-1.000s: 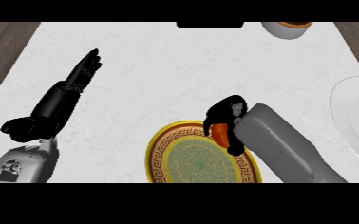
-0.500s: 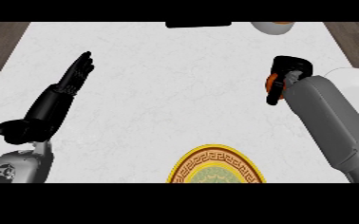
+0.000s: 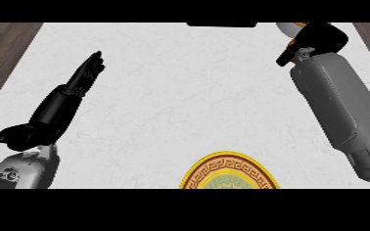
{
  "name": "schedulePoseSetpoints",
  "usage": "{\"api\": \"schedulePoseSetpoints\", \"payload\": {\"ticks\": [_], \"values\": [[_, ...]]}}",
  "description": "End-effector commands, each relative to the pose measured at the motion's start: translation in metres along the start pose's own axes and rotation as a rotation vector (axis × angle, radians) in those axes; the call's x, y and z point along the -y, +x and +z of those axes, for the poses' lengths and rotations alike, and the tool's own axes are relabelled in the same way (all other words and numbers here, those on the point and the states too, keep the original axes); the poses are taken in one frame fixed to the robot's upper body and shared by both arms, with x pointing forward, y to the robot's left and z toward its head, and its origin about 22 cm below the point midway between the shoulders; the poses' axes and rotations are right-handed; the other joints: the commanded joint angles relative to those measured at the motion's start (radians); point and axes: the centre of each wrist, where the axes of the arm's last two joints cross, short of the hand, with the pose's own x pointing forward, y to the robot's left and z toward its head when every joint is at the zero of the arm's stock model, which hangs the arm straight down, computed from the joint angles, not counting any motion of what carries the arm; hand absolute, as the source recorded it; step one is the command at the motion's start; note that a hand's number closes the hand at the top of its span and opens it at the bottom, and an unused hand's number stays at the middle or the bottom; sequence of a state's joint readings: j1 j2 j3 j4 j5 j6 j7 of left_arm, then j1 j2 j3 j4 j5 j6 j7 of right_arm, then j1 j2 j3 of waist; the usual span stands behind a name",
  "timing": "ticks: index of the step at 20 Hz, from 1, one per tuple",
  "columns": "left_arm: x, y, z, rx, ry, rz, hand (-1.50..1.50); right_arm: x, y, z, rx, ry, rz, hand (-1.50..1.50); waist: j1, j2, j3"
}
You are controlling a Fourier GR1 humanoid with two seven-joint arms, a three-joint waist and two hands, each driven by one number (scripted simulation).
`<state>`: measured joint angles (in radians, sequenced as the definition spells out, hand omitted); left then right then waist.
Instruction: Pick the tomato from the plate and place it in the plate
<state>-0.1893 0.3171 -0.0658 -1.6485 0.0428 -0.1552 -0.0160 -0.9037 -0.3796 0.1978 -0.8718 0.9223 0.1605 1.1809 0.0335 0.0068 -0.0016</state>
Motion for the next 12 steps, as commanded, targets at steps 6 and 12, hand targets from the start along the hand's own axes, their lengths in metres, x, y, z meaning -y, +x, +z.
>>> {"api": "schedulePoseSetpoints", "payload": {"ticks": [6, 12], "values": [[0.009, 0.002, -0.003, 0.000, -0.017, 0.003, 0.00, 0.028, 0.026, 0.000, -0.353, -0.278, -0.145, 1.50, 0.009, 0.002, -0.001], [-0.006, -0.002, 0.001, -0.013, 0.005, 0.004, 0.00, 0.015, 0.011, -0.021, -0.430, -0.368, -0.117, 1.50, -0.015, -0.001, 0.001]]}}
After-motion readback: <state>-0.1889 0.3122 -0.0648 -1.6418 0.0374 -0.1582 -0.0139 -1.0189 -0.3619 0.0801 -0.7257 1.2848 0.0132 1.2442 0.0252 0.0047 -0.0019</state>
